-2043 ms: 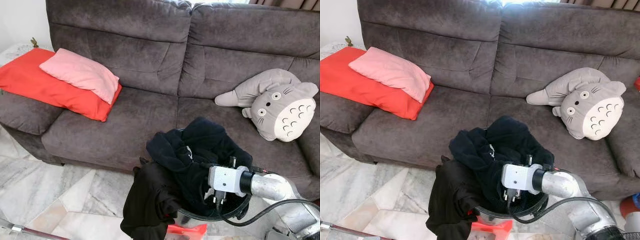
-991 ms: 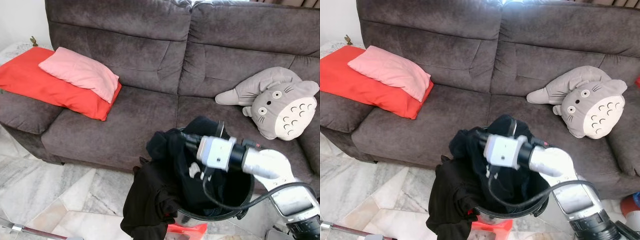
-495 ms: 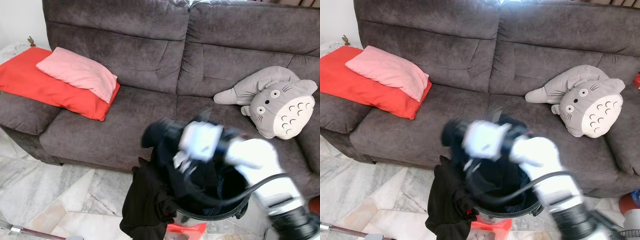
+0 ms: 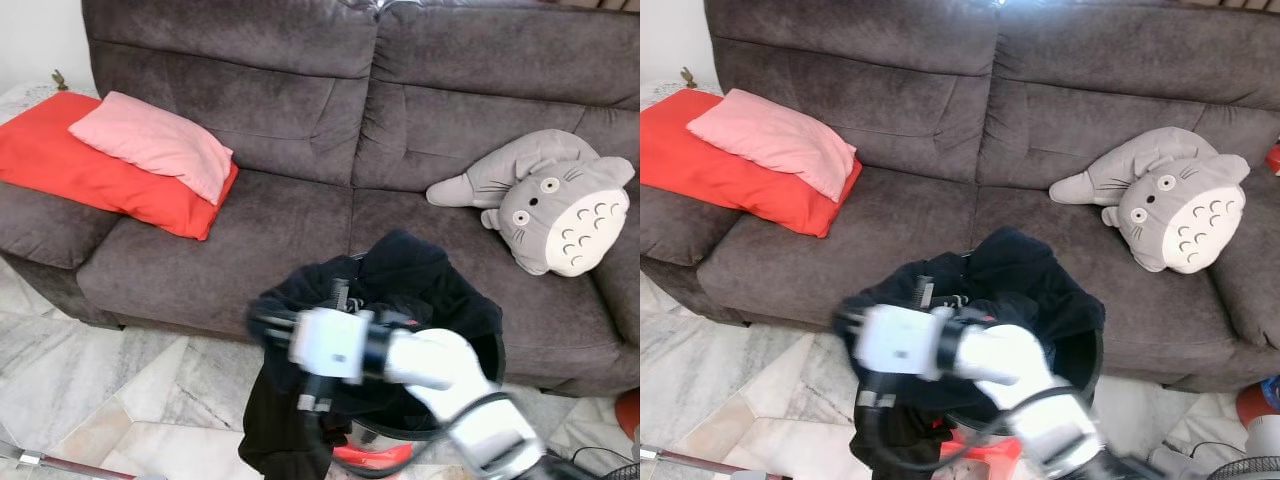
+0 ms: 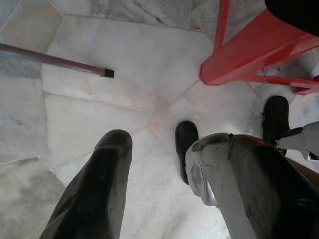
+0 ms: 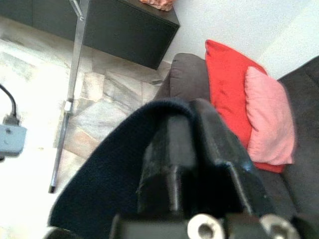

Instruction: Hang hanger

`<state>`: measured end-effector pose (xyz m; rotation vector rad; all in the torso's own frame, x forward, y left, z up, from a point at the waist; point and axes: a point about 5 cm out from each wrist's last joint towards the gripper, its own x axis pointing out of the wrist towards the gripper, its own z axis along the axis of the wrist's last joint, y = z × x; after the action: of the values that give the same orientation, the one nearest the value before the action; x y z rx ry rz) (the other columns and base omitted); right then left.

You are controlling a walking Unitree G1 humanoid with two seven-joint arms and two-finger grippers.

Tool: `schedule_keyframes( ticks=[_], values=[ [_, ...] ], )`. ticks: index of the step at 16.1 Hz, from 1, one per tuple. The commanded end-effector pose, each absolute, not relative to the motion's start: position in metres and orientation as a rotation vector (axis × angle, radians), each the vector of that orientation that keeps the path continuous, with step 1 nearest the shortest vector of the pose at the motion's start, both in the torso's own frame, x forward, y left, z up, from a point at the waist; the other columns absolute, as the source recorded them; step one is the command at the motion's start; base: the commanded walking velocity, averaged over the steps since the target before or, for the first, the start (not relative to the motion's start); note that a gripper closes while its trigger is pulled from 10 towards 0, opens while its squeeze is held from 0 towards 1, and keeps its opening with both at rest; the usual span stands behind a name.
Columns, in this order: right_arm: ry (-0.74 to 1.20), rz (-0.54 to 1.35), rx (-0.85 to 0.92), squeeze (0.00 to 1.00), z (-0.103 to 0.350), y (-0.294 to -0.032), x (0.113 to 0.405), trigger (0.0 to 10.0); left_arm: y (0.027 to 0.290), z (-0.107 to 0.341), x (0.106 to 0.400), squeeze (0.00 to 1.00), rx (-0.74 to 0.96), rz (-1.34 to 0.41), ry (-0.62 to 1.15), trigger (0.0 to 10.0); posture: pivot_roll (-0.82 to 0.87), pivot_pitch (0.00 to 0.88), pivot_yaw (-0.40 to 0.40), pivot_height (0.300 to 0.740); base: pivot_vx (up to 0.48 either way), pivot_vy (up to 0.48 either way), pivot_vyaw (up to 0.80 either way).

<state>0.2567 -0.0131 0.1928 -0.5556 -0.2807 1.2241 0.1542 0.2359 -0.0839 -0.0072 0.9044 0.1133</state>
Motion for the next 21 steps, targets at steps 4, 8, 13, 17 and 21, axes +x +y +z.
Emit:
schedule_keyframes(
  ticks=[4,8,13,17,21],
  values=[
    [-0.222,1.167,-0.501,0.0,0.191,0.021,0.258,0.0,0.238,-0.089,0.142,0.0,-0.024,0.121,0.956,10.0,-0.11,0.161,-0.034,0.74,0.0,0.0,0.0],
    [-0.1,1.097,-0.528,0.0,0.181,0.022,0.264,10.0,0.239,-0.089,0.142,0.0,-0.032,0.117,0.964,10.0,-0.11,0.163,-0.041,0.74,0.0,0.0,0.0],
    [-0.061,1.032,-0.405,1.0,0.199,0.019,0.257,10.0,0.228,-0.09,0.147,0.0,-0.037,0.096,0.974,10.0,-0.13,0.166,-0.04,0.74,0.0,0.0,0.0],
    [-0.075,1.029,-0.316,1.0,0.211,0.014,0.243,10.0,0.218,-0.087,0.161,0.0,-0.038,0.076,0.954,10.0,-0.14,0.168,-0.037,0.74,0.0,0.0,0.0],
    [-0.087,0.973,-0.25,1.0,0.226,0.003,0.236,10.0,0.209,-0.088,0.164,0.0,-0.04,0.059,0.956,10.0,-0.15,0.166,-0.035,0.74,0.0,0.0,0.0]
  ],
)
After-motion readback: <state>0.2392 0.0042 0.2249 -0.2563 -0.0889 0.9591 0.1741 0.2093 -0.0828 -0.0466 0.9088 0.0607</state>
